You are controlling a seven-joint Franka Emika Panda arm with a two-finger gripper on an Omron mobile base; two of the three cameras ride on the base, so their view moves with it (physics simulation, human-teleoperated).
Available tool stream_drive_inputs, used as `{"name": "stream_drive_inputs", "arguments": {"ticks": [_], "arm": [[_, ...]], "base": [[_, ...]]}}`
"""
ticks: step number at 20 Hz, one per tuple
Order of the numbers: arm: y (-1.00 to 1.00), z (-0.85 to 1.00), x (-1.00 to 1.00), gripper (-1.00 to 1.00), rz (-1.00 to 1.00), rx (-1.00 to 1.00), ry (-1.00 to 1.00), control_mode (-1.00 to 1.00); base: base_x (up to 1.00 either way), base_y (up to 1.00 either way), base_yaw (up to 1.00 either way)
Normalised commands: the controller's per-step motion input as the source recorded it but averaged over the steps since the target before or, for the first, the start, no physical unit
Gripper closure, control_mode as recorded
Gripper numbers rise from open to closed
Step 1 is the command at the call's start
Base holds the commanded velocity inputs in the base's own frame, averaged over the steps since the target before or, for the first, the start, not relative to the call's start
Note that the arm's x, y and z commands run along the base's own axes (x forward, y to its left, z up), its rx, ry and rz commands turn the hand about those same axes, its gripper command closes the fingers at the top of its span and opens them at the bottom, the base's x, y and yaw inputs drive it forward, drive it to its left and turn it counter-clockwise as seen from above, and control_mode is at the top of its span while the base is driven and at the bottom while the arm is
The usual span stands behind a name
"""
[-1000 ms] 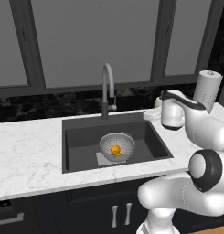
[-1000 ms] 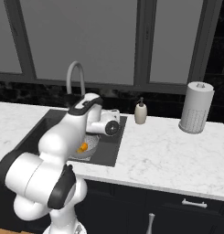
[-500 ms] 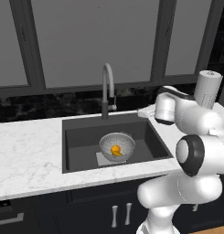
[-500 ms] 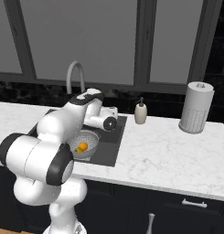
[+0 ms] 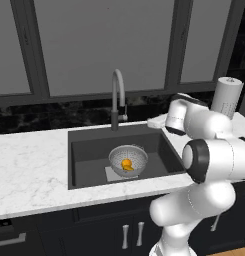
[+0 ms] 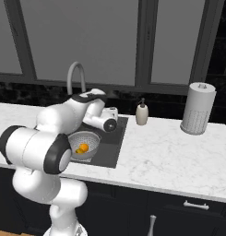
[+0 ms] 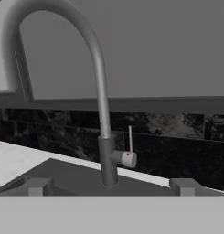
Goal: Put the colander in the sink, put the mango, orange in the colander, and turn on the sink faucet and pour water over the colander.
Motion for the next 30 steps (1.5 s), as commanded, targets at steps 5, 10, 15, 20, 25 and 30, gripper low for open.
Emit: {"name": "stream_drive_inputs", "arguments": {"ticks": [5,10,15,20,25,30], "arm": [[0.0,-0.02,0.0,-1.0,0.0,0.0,-0.07,-1.0],[0.0,0.0,0.18,-1.0,0.0,0.0,-0.01,-1.0],[0.0,0.0,0.15,-1.0,0.0,0.0,0.0,-1.0],[-0.01,0.0,0.22,-1.0,0.02,0.0,0.0,-1.0],[0.0,0.0,0.17,-1.0,0.03,0.0,0.0,-1.0],[0.01,0.0,0.02,-1.0,0.1,0.0,-0.02,-1.0]], "base": [[0.0,0.0,0.0],[0.0,0.0,0.0],[0.0,0.0,0.0],[0.0,0.0,0.0],[0.0,0.0,0.0],[0.0,0.0,0.0]]}}
